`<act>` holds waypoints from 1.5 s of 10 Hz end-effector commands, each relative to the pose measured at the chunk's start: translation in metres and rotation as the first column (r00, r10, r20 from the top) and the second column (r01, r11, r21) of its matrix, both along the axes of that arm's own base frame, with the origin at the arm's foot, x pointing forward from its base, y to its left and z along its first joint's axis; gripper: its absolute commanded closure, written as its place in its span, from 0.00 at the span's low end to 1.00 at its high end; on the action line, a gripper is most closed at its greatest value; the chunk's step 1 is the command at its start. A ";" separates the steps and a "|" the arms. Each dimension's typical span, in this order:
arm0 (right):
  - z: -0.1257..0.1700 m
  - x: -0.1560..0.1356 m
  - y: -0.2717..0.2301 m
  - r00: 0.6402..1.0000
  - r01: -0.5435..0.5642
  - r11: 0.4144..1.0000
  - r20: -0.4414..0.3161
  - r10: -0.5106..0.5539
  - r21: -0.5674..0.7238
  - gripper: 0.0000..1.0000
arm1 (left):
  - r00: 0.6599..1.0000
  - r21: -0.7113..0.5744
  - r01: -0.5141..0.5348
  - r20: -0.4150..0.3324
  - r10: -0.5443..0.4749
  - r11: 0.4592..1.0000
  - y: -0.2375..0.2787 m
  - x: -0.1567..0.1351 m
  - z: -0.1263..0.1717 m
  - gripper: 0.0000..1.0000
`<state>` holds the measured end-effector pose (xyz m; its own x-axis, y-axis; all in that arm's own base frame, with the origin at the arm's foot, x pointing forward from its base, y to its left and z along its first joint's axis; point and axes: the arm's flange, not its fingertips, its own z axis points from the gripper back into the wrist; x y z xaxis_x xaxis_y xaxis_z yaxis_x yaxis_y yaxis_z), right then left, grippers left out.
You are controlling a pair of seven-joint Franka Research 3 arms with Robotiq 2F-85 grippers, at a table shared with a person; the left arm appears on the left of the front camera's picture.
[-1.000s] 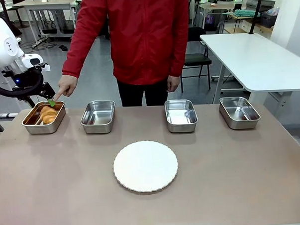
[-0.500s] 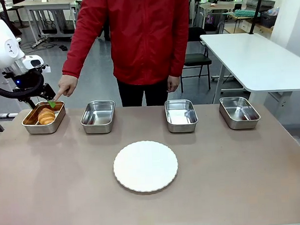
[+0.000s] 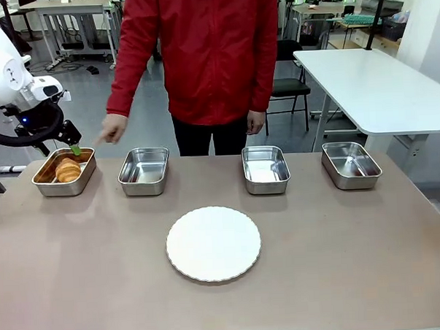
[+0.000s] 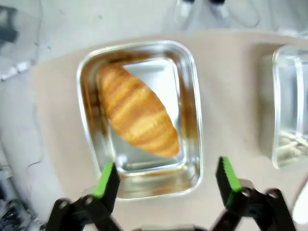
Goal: Place the bread in the container.
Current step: Place the Butter Roll into the Airtight Container indicated by the human.
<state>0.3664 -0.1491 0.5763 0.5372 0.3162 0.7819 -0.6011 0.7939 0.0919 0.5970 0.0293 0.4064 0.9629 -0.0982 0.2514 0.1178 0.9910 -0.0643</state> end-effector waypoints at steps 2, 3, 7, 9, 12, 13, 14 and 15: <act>0.000 0.001 0.000 1.000 -0.013 1.000 0.024 0.012 0.023 0.00 | 0.991 0.051 -0.038 0.134 0.030 0.998 -0.026 -0.088 0.001 0.00; 0.000 0.001 0.000 1.000 -0.013 1.000 0.024 0.012 0.023 0.00 | 0.986 0.048 -0.028 0.164 0.020 0.998 -0.030 -0.109 0.000 0.00; 0.000 0.001 0.000 1.000 -0.013 1.000 0.024 0.012 0.023 0.00 | 0.970 0.038 0.017 0.243 -0.026 0.999 -0.036 -0.187 -0.018 0.00; 0.000 0.001 0.000 1.000 -0.013 1.000 0.024 0.012 0.023 0.00 | 0.974 -0.006 0.060 0.217 -0.057 0.998 -0.030 -0.204 -0.029 0.00; 0.000 0.001 0.000 1.000 -0.013 1.000 0.024 0.012 0.023 0.00 | 0.979 0.039 0.121 0.161 -0.126 0.992 -0.028 -0.200 -0.047 0.00; 0.000 0.001 0.000 1.000 -0.013 1.000 0.024 0.012 0.023 0.00 | 0.977 0.022 0.058 0.206 -0.061 0.998 -0.038 -0.172 -0.019 0.00; 0.000 0.001 0.000 1.000 -0.013 1.000 0.024 0.012 0.023 0.00 | 0.977 0.022 0.058 0.206 -0.061 0.998 -0.038 -0.172 -0.019 0.00; 0.000 0.001 0.000 1.000 -0.013 1.000 0.024 0.012 0.023 0.00 | 0.977 0.022 0.058 0.206 -0.061 0.998 -0.038 -0.172 -0.019 0.00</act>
